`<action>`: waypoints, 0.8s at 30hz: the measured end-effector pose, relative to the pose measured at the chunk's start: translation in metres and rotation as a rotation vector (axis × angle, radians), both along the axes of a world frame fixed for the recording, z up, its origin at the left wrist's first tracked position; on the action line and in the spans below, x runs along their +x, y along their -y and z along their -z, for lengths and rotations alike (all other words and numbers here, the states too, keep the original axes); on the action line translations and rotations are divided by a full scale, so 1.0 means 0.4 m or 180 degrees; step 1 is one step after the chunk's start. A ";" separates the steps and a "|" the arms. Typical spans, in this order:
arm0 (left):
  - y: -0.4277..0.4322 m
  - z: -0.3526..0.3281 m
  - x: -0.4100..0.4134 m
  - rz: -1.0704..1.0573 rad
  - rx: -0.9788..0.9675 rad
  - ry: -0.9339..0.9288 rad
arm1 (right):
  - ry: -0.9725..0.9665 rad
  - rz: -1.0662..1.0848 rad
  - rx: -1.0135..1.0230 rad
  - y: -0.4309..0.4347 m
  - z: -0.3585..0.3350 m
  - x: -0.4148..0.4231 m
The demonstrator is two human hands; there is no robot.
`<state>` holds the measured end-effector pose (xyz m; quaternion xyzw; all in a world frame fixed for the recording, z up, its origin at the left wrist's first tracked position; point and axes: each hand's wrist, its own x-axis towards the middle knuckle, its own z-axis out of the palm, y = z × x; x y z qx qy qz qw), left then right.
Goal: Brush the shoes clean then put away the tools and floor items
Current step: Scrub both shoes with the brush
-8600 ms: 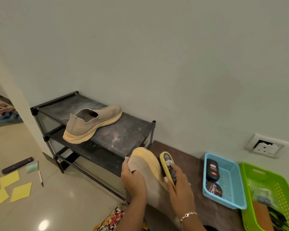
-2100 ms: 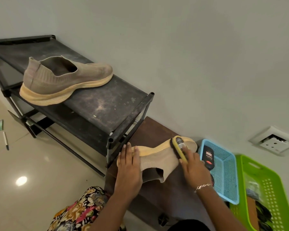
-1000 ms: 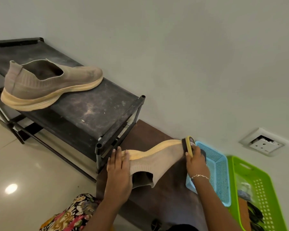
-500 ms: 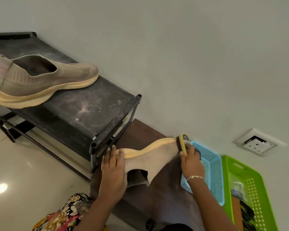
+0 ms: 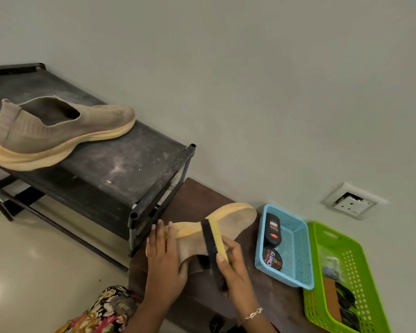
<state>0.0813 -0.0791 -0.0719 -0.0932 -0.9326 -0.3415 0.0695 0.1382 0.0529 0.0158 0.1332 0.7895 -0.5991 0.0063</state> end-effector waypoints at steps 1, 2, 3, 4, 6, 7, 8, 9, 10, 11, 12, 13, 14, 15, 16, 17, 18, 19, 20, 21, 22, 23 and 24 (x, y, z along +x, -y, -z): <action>0.003 -0.016 0.010 -0.0091 0.0122 0.0194 | -0.0043 0.0213 0.0030 -0.026 0.003 -0.004; 0.007 -0.034 0.019 -0.0162 0.0241 0.0489 | -0.0056 0.0333 0.0118 -0.048 0.009 -0.011; 0.015 -0.046 0.027 -0.0268 0.0323 0.0730 | -0.0027 0.0394 0.0228 -0.070 0.019 -0.019; 0.025 -0.054 0.031 -0.0350 0.0291 0.0903 | 0.0024 0.0399 0.0350 -0.086 0.025 -0.029; 0.041 -0.069 0.035 -0.0300 0.0104 0.1080 | 0.0119 0.0347 0.0549 -0.103 0.033 -0.046; 0.045 -0.074 0.038 -0.0237 0.0045 0.1112 | 0.0139 0.0342 0.0621 -0.098 0.032 -0.050; 0.046 -0.069 0.036 -0.0178 -0.0003 0.1128 | 0.0136 0.0358 0.0751 -0.084 0.030 -0.050; 0.049 -0.067 0.032 -0.0143 0.0002 0.1160 | 0.0077 0.0286 0.0956 -0.058 0.023 -0.049; 0.053 -0.063 0.029 -0.0077 0.0029 0.1199 | 0.0022 0.0089 0.1221 -0.022 0.019 -0.048; 0.055 -0.057 0.027 0.0012 0.0001 0.1142 | -0.0015 -0.0293 0.1537 0.024 0.014 -0.043; 0.054 -0.049 0.027 0.0089 -0.0111 0.0868 | -0.0018 -0.0817 0.1971 0.077 0.013 -0.036; 0.053 -0.035 0.027 0.0107 -0.0283 0.0530 | -0.0010 -0.1315 0.2512 0.124 0.019 -0.030; 0.052 -0.026 0.025 0.0051 -0.0333 0.0346 | 0.0022 -0.1554 0.2968 0.152 0.022 -0.031; 0.055 -0.027 0.023 0.0066 -0.0318 0.0368 | 0.0047 -0.1491 0.3296 0.154 0.024 -0.043; 0.057 -0.040 0.024 0.0088 -0.0308 0.0543 | 0.0103 -0.1274 0.3535 0.129 0.030 -0.060; 0.058 -0.049 0.025 0.0081 -0.0324 0.0799 | 0.0185 -0.0975 0.3673 0.087 0.038 -0.078; 0.058 -0.051 0.024 0.0088 -0.0391 0.0964 | 0.0412 -0.0710 0.3760 0.035 0.041 -0.095; 0.057 -0.057 0.023 0.0100 -0.0517 0.1010 | 0.0673 -0.0431 0.3748 -0.012 0.036 -0.110; 0.053 -0.062 0.024 0.0122 -0.0619 0.0989 | 0.0869 -0.0179 0.3641 -0.045 0.033 -0.117; 0.049 -0.064 0.025 0.0113 -0.0591 0.0980 | 0.0910 0.0024 0.3501 -0.053 0.033 -0.118; 0.044 -0.066 0.024 0.0087 -0.0502 0.0985 | 0.0866 0.0088 0.3371 -0.035 0.033 -0.115; 0.040 -0.059 0.023 0.0078 -0.0465 0.0961 | 0.0792 -0.0028 0.3253 0.001 0.036 -0.105; 0.035 -0.056 0.022 0.0035 -0.0399 0.0897 | 0.0668 -0.0249 0.3139 0.048 0.041 -0.089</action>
